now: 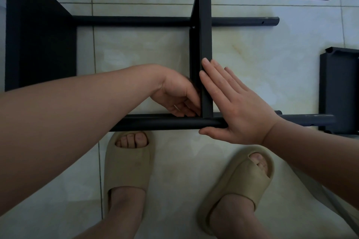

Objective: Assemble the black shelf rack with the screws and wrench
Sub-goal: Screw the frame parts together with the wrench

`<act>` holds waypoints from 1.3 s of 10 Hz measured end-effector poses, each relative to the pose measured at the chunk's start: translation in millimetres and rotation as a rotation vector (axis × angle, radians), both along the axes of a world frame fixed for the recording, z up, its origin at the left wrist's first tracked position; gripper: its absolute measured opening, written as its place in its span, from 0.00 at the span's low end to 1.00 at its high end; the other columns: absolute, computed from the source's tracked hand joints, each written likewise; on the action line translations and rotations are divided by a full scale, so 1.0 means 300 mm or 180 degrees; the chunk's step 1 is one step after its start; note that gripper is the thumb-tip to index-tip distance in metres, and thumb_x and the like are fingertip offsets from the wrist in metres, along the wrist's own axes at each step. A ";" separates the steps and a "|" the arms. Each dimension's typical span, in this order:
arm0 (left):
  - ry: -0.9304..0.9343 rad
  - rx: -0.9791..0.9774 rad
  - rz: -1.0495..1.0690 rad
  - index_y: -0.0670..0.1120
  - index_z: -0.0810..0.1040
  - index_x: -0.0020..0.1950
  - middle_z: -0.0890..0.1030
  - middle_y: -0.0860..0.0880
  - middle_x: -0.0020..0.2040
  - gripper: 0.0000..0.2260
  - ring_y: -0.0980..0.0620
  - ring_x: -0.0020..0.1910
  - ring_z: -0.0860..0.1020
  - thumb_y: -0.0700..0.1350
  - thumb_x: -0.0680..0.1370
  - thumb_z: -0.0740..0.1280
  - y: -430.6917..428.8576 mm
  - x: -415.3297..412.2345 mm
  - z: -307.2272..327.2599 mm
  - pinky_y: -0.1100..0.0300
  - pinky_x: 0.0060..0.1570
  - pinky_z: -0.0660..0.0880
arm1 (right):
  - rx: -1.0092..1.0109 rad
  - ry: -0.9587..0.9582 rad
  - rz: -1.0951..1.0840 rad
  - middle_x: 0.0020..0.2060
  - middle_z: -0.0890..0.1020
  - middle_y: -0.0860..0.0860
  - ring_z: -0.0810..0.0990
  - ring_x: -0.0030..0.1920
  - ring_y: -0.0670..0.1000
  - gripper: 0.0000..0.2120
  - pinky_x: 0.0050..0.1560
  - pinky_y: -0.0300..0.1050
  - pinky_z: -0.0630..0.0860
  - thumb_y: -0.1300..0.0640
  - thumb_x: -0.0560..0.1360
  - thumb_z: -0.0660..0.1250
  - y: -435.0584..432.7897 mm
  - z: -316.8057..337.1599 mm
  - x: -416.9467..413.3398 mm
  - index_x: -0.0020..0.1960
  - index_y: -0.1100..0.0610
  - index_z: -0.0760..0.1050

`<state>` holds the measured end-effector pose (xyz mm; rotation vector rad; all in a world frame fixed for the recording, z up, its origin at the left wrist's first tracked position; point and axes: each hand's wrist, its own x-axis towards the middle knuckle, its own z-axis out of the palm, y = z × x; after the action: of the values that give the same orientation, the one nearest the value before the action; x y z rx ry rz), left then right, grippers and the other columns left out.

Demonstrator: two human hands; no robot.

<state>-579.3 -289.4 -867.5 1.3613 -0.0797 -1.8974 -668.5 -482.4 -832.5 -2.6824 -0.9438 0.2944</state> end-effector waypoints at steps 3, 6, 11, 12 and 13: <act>0.0012 0.0062 -0.0045 0.46 0.80 0.54 0.81 0.50 0.46 0.06 0.54 0.42 0.78 0.39 0.79 0.66 0.007 0.009 0.001 0.61 0.46 0.73 | 0.0019 -0.0009 0.0004 0.81 0.51 0.63 0.48 0.82 0.61 0.50 0.78 0.64 0.57 0.31 0.77 0.62 0.000 -0.001 -0.002 0.81 0.67 0.52; -0.0042 0.0102 0.0092 0.44 0.81 0.50 0.81 0.49 0.42 0.05 0.54 0.41 0.78 0.38 0.80 0.65 -0.007 -0.004 0.005 0.62 0.45 0.73 | -0.0012 0.0009 0.0010 0.81 0.51 0.63 0.48 0.82 0.61 0.50 0.78 0.64 0.57 0.31 0.77 0.62 0.001 0.003 -0.002 0.81 0.67 0.52; 0.0249 0.0019 0.0280 0.42 0.79 0.58 0.81 0.46 0.49 0.09 0.51 0.46 0.79 0.37 0.80 0.63 0.000 -0.009 0.007 0.58 0.52 0.74 | 0.0004 -0.0012 0.0028 0.81 0.51 0.64 0.48 0.82 0.61 0.50 0.78 0.64 0.56 0.31 0.77 0.61 -0.001 0.000 -0.001 0.81 0.67 0.52; 0.0173 0.0046 0.0215 0.42 0.80 0.55 0.82 0.46 0.46 0.07 0.51 0.45 0.79 0.38 0.80 0.64 -0.005 -0.009 0.009 0.59 0.50 0.74 | 0.0004 -0.0018 0.0024 0.81 0.51 0.64 0.48 0.82 0.61 0.50 0.78 0.64 0.56 0.31 0.77 0.62 -0.002 -0.002 -0.001 0.81 0.67 0.52; 0.0109 0.0005 0.0345 0.42 0.81 0.50 0.81 0.46 0.43 0.07 0.52 0.41 0.80 0.34 0.79 0.64 -0.014 -0.012 0.008 0.60 0.48 0.76 | 0.0008 -0.0020 0.0026 0.81 0.51 0.63 0.47 0.82 0.61 0.50 0.78 0.64 0.56 0.31 0.77 0.61 -0.001 -0.003 -0.001 0.81 0.67 0.52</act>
<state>-583.0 -293.7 -865.1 1.3071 0.0125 -1.8297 -668.8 -482.7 -833.3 -2.6795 -0.9567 0.2864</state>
